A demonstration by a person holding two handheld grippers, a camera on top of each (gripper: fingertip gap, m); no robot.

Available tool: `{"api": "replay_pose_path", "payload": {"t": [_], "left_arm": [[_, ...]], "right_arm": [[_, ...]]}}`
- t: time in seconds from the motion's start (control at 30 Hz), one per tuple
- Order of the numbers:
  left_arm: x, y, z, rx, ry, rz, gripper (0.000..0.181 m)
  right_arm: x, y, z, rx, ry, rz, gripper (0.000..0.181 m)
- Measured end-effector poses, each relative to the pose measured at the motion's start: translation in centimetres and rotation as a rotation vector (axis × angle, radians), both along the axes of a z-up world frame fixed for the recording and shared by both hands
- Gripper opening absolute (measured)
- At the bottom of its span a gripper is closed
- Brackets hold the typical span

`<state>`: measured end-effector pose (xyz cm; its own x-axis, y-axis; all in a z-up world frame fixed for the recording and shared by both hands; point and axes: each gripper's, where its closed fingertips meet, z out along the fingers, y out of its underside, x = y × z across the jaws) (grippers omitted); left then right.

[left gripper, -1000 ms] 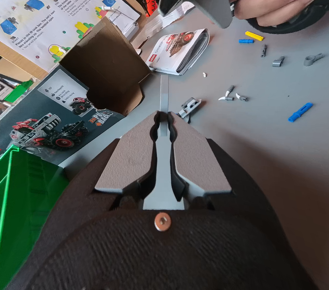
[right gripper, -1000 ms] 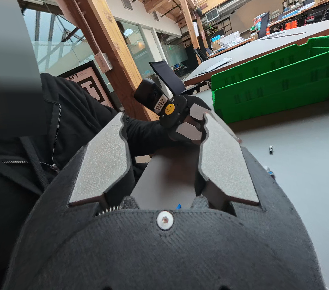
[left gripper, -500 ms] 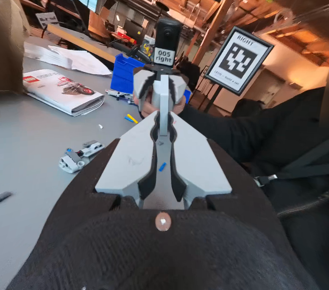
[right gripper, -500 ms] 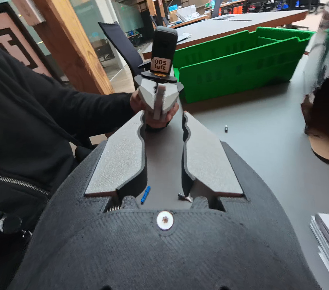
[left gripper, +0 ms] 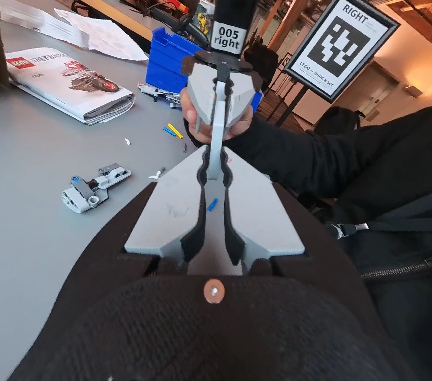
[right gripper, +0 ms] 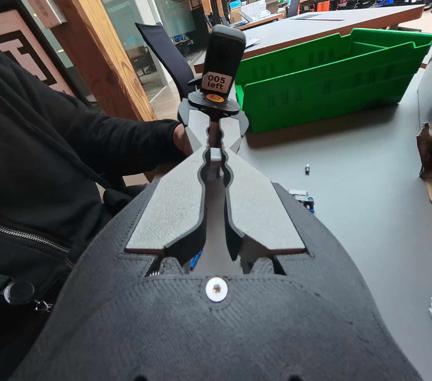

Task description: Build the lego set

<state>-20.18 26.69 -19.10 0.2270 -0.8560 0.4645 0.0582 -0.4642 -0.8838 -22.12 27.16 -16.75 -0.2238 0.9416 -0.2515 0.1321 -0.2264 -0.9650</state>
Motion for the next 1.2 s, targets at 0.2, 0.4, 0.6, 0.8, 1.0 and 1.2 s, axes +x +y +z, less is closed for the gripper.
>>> {"api": "replay_pose_path", "payload": {"t": [0.2, 0.4, 0.6, 0.8, 1.0, 1.2], "left_arm": [[-1.1, 1.3, 0.0, -0.020, -0.008, 0.074, 0.007], [-2.5, 2.4, 0.5, 0.052, -0.002, 0.179, 0.004], [-1.2, 1.3, 0.1, 0.125, 0.070, 0.120, 0.000], [-0.7, 0.6, 0.5, 0.158, 0.057, 0.089, 0.016], [-0.3, 0.7, -0.4, 0.171, 0.140, 0.098, 0.007], [-1.7, 1.8, 0.0, 0.252, 0.166, 0.205, 0.007]], "right_arm": [[0.5, 1.5, -0.1, -0.040, -0.004, -0.055, 0.005], [1.3, 1.9, 1.3, 0.017, 0.065, -0.089, 0.004], [0.7, 1.3, 0.5, 0.040, 0.030, -0.071, 0.005], [0.4, 1.2, 0.5, 0.094, 0.032, -0.092, 0.005], [0.1, 0.4, 0.5, 0.067, 0.038, -0.049, 0.005], [0.1, 1.3, 0.2, 0.106, 0.021, -0.105, 0.005]]}}
